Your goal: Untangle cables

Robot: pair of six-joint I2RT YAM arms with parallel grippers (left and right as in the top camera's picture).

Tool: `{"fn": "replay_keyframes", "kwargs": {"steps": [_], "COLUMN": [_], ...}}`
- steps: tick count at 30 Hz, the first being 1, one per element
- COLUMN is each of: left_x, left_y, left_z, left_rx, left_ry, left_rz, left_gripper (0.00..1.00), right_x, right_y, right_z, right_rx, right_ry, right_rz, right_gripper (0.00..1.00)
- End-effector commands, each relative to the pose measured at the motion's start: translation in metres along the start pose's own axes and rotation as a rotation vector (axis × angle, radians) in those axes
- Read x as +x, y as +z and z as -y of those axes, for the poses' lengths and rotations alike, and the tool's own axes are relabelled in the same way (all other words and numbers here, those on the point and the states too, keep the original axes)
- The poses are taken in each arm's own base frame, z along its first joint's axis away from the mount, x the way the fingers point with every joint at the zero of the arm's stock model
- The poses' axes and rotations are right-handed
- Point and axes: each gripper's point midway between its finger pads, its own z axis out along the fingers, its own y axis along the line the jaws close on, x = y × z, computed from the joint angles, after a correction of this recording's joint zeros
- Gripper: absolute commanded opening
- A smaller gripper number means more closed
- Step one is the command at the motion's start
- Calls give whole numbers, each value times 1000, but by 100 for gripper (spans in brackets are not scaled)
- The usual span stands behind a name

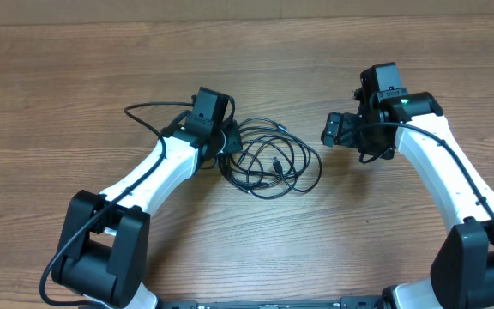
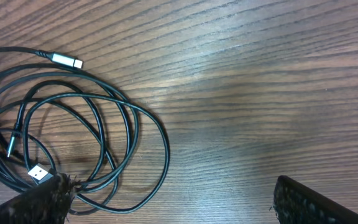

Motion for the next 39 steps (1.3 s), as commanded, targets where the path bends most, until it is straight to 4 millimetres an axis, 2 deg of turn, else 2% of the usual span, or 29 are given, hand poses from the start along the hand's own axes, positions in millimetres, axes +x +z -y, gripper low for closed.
{"fn": "replay_keyframes", "kwargs": {"steps": [1, 5, 9, 13, 17, 22, 24, 27, 29, 31, 35, 39], "left_x": [0, 8, 16, 14, 11, 16, 20, 24, 24, 23, 12, -13], "left_y": [7, 17, 27, 31, 32, 39, 44, 49, 50, 49, 40, 10], "left_z": [-8, -11, -12, -11, -9, -15, -18, -22, -22, -21, -13, 6], "left_rx": [-51, -53, -36, -31, -26, -43, -49, -55, -55, -54, -45, -23], "left_ry": [204, 345, 457, 520, 532, 530, 528, 527, 527, 528, 525, 518], "left_rz": [6, -32, -67, -57, -42, -65, -82, -99, -100, -96, -72, -14], "left_gripper": [50, 54, 54, 45, 26, 39, 40, 38, 27, 5, 4, 4], "right_x": [-10, -10, -10, -8, -8, -8, -8, -7, -7, -7, -7, -7], "right_y": [-14, -14, -14, -14, -14, -14, -14, -14, -14, -14, -14, -14], "right_z": [-5, -5, -5, -4, -4, -4, -4, -4, -4, -4, -4, -4], "right_rx": [-19, -19, -18, -16, -16, -16, -16, -14, -14, -13, -13, -13], "right_ry": [-3, -3, -3, -2, -2, -2, -2, -2, -2, -2, -2, -2], "right_rz": [47, 47, 45, 40, 40, 40, 39, 35, 34, 33, 33, 34], "right_gripper": [100, 100, 100, 100, 100, 100, 100, 100, 100, 100, 100, 100]}}
